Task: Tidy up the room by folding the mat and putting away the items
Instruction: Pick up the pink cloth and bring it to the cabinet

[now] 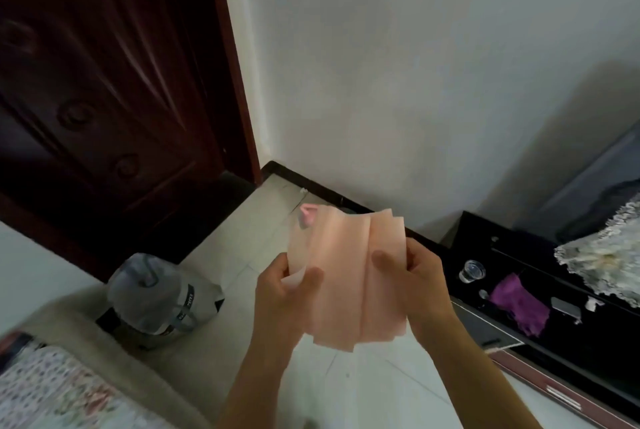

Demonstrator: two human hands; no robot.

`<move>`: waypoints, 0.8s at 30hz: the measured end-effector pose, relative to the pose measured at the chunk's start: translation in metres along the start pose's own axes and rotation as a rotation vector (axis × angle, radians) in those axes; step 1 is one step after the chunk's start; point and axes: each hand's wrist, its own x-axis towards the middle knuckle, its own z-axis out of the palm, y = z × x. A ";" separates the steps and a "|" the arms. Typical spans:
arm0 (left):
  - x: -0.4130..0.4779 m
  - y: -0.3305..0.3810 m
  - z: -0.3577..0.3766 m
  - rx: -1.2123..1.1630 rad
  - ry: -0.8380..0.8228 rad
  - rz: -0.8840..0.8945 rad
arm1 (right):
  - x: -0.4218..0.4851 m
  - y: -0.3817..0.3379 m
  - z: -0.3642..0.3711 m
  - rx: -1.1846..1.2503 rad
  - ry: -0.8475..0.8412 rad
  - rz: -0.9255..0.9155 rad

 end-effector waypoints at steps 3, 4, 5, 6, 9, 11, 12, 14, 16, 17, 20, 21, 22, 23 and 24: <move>0.043 -0.007 -0.006 0.010 0.003 -0.039 | 0.035 0.007 0.027 0.004 -0.011 0.051; 0.056 -0.008 -0.007 0.020 0.008 -0.055 | 0.045 0.007 0.035 -0.003 -0.012 0.059; 0.071 -0.010 -0.008 0.031 0.014 -0.071 | 0.058 0.008 0.044 -0.016 -0.014 0.065; 0.084 -0.010 -0.008 0.039 0.017 -0.087 | 0.070 0.008 0.053 -0.028 -0.019 0.074; 0.128 -0.009 -0.007 0.059 0.025 -0.118 | 0.112 0.009 0.078 -0.051 -0.049 0.094; 0.167 -0.009 -0.004 0.068 0.042 -0.136 | 0.150 0.009 0.096 -0.049 -0.063 0.107; 0.187 -0.009 -0.002 0.074 0.053 -0.144 | 0.168 0.009 0.104 -0.045 -0.068 0.112; 0.227 -0.007 0.003 0.093 0.074 -0.157 | 0.207 0.005 0.122 -0.041 -0.082 0.126; 0.270 -0.005 0.009 0.103 0.092 -0.149 | 0.248 0.003 0.139 -0.039 -0.093 0.134; 0.288 -0.005 0.012 0.115 0.094 -0.149 | 0.267 0.004 0.147 -0.047 -0.097 0.140; 0.341 -0.008 0.016 0.120 0.081 -0.165 | 0.315 0.004 0.172 -0.072 -0.104 0.143; 0.358 -0.012 0.016 0.130 0.082 -0.173 | 0.330 0.005 0.181 -0.080 -0.105 0.148; 0.374 -0.015 0.016 0.139 0.079 -0.180 | 0.343 0.008 0.189 -0.087 -0.103 0.156; 0.391 -0.020 0.016 0.143 0.075 -0.190 | 0.357 0.012 0.198 -0.095 -0.098 0.162; 0.409 -0.026 0.016 0.146 0.072 -0.205 | 0.371 0.017 0.208 -0.106 -0.092 0.169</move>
